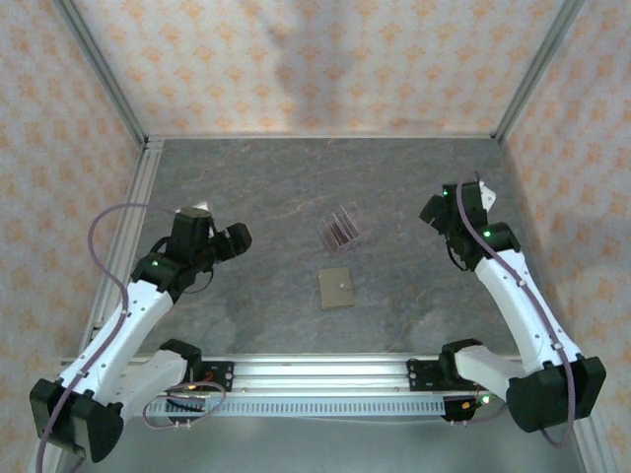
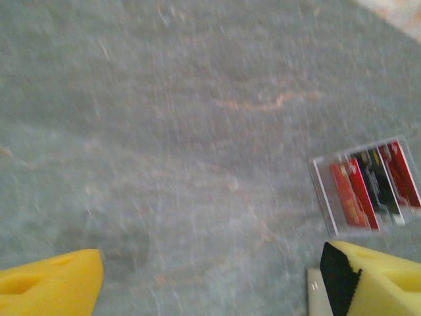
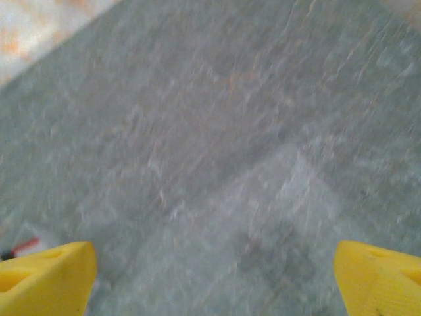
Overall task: Put the credit cards into the card holder
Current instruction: Open the button on the card holder.
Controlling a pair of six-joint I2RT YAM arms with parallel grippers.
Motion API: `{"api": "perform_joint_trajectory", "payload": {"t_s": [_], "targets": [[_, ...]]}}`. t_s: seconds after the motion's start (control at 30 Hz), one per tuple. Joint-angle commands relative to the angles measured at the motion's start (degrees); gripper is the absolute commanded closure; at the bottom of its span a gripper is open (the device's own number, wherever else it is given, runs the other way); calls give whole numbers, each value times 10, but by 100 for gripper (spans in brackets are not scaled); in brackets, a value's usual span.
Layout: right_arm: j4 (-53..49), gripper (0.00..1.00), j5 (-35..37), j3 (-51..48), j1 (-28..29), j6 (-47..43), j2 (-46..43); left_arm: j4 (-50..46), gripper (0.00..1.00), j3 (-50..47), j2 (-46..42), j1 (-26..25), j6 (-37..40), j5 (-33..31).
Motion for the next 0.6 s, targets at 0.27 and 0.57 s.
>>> {"api": "perform_joint_trajectory", "payload": {"t_s": [0.27,0.57], "targets": [[-99,15,-29,-36,212,72,-22,42,24,-80,14,-133,-147,42],[-33,33,-26,-33,389,156,99,77,37,-51,122,-193,-131,87]]}}
